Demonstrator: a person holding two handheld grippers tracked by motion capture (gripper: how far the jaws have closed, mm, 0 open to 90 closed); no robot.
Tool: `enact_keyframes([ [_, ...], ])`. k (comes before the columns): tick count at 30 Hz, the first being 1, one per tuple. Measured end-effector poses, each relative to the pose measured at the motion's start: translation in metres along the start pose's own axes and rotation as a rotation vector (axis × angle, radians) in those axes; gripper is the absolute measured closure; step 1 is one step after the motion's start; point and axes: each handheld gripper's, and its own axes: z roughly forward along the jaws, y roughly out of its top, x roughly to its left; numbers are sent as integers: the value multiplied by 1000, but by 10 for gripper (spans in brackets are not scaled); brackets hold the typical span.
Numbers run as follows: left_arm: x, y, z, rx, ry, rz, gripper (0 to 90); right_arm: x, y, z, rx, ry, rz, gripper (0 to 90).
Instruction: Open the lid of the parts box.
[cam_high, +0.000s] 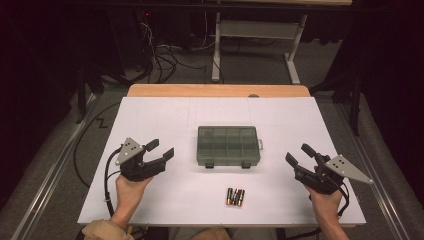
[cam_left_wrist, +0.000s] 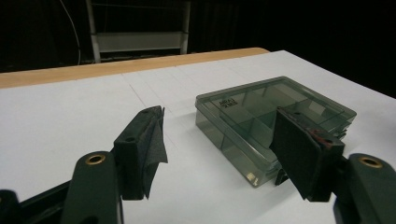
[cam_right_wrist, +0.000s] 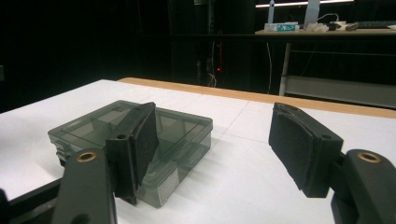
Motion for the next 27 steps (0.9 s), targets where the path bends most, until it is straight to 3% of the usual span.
enact_keyframes([
  [6,-1,-1,7,-5,-4,-23,337,2,1,8,14,5,4,344],
  [22,-2,-6,21,1,8,16,334,8,5,30,27,33,-13,341],
  [27,-3,-7,28,0,5,3,335,10,6,39,33,40,-10,344],
])
